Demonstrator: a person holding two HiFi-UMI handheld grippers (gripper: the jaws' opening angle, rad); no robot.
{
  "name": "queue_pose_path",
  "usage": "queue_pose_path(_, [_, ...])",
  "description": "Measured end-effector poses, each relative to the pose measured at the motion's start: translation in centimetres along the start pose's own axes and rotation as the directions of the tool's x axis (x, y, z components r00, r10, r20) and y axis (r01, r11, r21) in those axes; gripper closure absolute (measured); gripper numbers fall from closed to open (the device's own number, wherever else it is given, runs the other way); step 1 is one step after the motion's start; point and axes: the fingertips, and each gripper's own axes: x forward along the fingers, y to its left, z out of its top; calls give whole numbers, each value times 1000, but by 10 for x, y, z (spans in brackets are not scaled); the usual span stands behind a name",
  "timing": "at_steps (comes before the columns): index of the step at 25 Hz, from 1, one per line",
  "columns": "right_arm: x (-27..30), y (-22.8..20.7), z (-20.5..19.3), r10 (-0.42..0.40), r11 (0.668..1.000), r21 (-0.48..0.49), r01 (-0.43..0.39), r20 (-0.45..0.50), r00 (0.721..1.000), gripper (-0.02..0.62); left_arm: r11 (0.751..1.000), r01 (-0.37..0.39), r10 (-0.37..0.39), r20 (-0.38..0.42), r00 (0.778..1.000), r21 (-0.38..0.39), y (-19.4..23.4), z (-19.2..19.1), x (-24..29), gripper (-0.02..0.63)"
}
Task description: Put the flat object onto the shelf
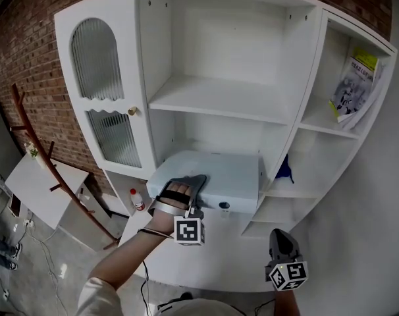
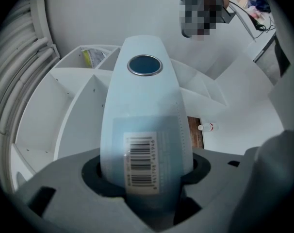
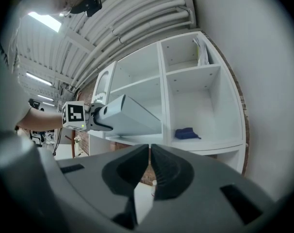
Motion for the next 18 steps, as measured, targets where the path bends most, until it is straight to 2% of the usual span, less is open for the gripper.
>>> queue_pose_path(4, [7,4,3,14,1000,-5,-14,-4,1000,561,998,8,-4,-70,998,57,2,-6,13,314])
queue_pose_path(7, [12,7,2,20,1000,-4,-20,-7,1000,561,996,42,-36,-77,996,77,-8,-6,23,313])
queue_pose_path(11, [16,7,-3,21,1000,6,-21,-14,1000,561,994,37,-27,-101,994,103,-9,-8,30,310])
queue_pose_path(13, [18,5,-5,18,1000,10,-18,-18,1000,561,993,23,-10,-114,993,116,-7,-11,34,308])
queue_pose_path(15, [19,4,-7,15,1000,13,-14,-22,1000,561,988,-24,44,-128,991,156,1,-15,39,305])
queue_pose_path(18, [20,0,-9,10,1000,15,-9,-26,1000,561,988,-43,62,-124,990,149,-3,-17,47,296])
